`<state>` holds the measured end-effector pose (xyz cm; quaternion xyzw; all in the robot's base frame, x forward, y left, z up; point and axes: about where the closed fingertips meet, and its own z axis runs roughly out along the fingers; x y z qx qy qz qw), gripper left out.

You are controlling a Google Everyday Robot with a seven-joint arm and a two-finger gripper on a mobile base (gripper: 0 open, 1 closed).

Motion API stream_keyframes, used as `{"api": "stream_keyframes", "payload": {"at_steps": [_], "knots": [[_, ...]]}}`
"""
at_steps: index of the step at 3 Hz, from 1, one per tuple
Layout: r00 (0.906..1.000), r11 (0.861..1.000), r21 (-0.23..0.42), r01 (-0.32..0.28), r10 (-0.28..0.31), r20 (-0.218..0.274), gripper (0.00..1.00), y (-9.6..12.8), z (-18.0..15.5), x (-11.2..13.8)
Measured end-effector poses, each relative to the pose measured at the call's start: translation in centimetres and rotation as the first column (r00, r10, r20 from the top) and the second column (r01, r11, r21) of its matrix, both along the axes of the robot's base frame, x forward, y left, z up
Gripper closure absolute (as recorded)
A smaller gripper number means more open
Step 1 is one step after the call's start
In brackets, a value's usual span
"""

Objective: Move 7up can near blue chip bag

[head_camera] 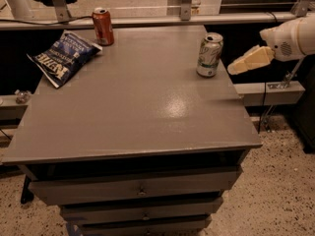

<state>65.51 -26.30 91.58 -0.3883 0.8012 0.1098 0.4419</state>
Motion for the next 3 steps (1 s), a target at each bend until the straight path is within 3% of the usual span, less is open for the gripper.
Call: {"api": "stream_keyframes", "payload": {"at_steps": [1,3], "knots": [[0.9971,0.989,0.131,-0.068,0.063,0.042,0.0,2.7,-1.2,2.5],[0.9721,0.93,0.298,-0.214,0.173,0.158,0.0,7.3,-3.4,5.5]]}}
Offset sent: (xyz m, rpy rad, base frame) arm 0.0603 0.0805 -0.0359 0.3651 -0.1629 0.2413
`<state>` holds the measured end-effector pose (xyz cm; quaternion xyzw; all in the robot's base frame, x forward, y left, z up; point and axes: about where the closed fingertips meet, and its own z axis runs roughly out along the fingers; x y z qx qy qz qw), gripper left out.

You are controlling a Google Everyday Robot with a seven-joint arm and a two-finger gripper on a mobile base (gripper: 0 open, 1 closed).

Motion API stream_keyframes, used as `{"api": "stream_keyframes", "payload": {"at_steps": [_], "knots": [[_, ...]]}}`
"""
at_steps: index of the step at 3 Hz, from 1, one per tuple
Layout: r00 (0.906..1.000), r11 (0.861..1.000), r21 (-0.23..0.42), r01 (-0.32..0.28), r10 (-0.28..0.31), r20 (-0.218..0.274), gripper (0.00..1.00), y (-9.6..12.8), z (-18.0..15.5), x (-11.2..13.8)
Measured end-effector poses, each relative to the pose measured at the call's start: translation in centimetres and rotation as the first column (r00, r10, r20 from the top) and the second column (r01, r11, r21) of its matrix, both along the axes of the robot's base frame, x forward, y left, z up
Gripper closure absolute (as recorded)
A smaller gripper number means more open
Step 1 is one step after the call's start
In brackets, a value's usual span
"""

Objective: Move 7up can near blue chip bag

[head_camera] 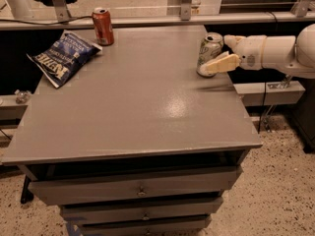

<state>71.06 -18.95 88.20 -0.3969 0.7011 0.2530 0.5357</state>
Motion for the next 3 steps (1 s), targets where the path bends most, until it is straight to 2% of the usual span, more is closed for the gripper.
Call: {"api": "stream_keyframes", "payload": {"at_steps": [1,3], "knots": [[0.9985,0.996,0.078,-0.04,0.036,0.042,0.17,1.3,-0.5,0.9],[0.9936,0.987,0.141,-0.081,0.069,0.089,0.64,2.9,0.3,2.1]]}}
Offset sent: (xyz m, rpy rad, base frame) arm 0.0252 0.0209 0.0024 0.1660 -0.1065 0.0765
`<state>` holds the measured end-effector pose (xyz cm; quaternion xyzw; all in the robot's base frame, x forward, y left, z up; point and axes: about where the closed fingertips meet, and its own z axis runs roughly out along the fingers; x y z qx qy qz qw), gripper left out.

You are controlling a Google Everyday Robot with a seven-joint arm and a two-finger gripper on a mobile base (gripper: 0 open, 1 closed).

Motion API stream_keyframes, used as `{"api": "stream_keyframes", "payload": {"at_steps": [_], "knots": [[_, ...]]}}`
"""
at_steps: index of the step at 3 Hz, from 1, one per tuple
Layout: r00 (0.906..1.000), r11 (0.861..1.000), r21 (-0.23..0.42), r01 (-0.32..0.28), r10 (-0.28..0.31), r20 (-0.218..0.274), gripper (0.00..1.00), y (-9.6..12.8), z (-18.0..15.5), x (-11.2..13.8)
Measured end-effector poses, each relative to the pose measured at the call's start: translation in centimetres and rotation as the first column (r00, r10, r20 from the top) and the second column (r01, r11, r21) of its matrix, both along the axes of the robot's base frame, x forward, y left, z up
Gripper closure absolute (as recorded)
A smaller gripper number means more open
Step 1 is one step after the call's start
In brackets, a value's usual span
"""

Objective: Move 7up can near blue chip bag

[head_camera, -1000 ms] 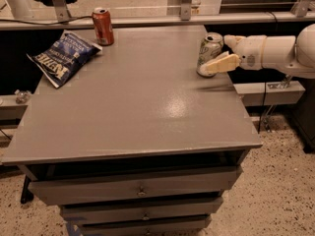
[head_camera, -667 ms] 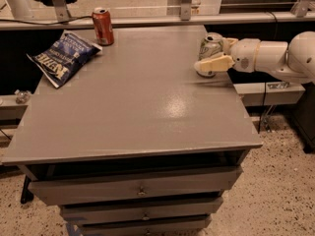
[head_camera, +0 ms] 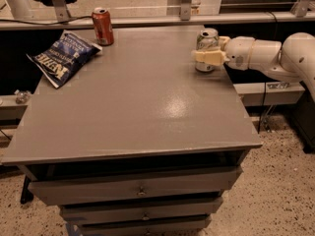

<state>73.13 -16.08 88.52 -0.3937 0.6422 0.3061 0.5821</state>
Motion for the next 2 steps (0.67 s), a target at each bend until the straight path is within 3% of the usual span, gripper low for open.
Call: {"api": "stream_keyframes", "payload": {"at_steps": [1,2], "knots": [[0.9994,1.0,0.028,-0.012,0.011,0.032,0.87,0.6,1.8,0.3],[0.9958,0.997,0.069,-0.026,0.02,0.089,1.0,1.5,5.6,0.4]]}}
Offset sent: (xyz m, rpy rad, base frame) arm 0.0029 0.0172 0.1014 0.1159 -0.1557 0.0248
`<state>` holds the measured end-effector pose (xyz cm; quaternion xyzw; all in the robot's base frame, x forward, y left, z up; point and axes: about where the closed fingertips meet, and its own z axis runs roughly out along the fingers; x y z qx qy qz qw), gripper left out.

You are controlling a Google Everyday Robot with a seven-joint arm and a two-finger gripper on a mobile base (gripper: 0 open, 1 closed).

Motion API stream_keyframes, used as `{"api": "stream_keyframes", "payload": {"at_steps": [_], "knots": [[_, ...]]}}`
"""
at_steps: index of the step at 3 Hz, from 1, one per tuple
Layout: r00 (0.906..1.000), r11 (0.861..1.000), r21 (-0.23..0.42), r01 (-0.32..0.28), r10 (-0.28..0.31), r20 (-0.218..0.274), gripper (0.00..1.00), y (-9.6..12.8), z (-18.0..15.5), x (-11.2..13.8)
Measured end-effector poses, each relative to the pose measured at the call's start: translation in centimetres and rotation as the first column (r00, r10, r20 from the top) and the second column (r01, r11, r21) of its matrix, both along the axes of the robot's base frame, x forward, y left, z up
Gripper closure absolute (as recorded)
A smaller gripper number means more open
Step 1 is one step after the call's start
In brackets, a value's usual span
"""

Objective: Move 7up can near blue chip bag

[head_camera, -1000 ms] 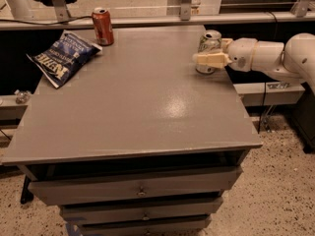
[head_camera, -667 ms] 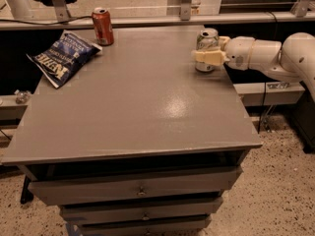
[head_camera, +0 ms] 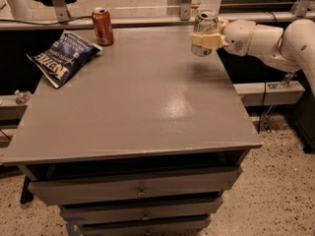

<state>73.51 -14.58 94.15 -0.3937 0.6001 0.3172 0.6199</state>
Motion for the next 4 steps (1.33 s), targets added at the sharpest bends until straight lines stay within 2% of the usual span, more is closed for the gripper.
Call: {"api": "stream_keyframes", "payload": {"at_steps": [1,2,3,4], "knots": [[0.9999,1.0,0.011,-0.013,0.013,0.002,1.0,1.1,0.1,-0.1],[0.9955,0.994,0.061,-0.095,0.095,0.011,1.0,6.0,0.5,0.4],[0.9814,0.979,0.063,-0.191,0.192,0.003,1.0,13.3,0.2,0.6],[0.9615,0.961,0.023,-0.274,0.275,-0.01,1.0,20.2,-0.8,0.4]]}}
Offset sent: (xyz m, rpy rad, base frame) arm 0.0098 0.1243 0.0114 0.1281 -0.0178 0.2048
